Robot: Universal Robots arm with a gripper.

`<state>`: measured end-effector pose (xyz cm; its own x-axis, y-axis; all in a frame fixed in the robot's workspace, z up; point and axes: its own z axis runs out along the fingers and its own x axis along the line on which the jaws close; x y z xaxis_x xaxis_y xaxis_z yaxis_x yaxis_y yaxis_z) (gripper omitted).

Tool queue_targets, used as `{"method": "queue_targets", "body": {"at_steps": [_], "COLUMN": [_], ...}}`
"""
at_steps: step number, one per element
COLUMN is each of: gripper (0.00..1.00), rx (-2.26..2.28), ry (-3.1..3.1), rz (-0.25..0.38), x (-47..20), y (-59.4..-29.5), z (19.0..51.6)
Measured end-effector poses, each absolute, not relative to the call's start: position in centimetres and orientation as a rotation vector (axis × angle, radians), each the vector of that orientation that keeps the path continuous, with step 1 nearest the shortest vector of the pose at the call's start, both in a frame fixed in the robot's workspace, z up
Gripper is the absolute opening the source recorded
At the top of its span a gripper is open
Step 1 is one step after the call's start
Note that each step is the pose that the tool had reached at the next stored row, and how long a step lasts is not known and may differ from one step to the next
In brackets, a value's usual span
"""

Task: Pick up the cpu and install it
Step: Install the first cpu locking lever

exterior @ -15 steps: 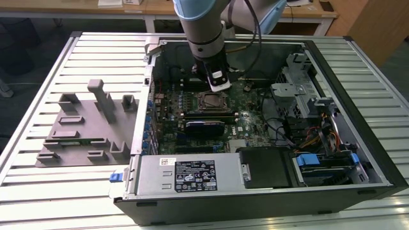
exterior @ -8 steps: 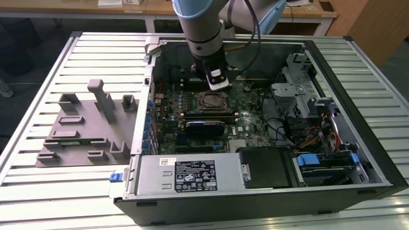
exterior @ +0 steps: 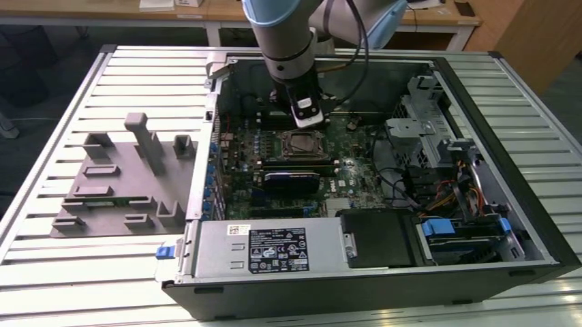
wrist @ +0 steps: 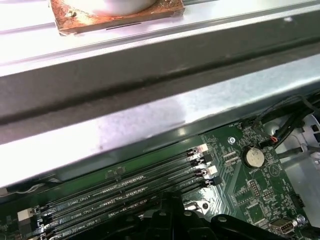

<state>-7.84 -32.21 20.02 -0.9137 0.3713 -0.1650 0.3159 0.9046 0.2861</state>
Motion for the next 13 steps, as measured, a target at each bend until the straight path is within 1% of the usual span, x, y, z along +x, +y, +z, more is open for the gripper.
{"method": "queue_targets", "body": {"at_steps": [9, 13], "gripper": [0.11, 0.11], "rx": [0.524, 0.523], "ry": [2.852, 2.852], "rz": [0.374, 0.363], "x": [-7.98, -7.99], "y": [-32.17, -32.17], "z": [19.61, 19.39]}}
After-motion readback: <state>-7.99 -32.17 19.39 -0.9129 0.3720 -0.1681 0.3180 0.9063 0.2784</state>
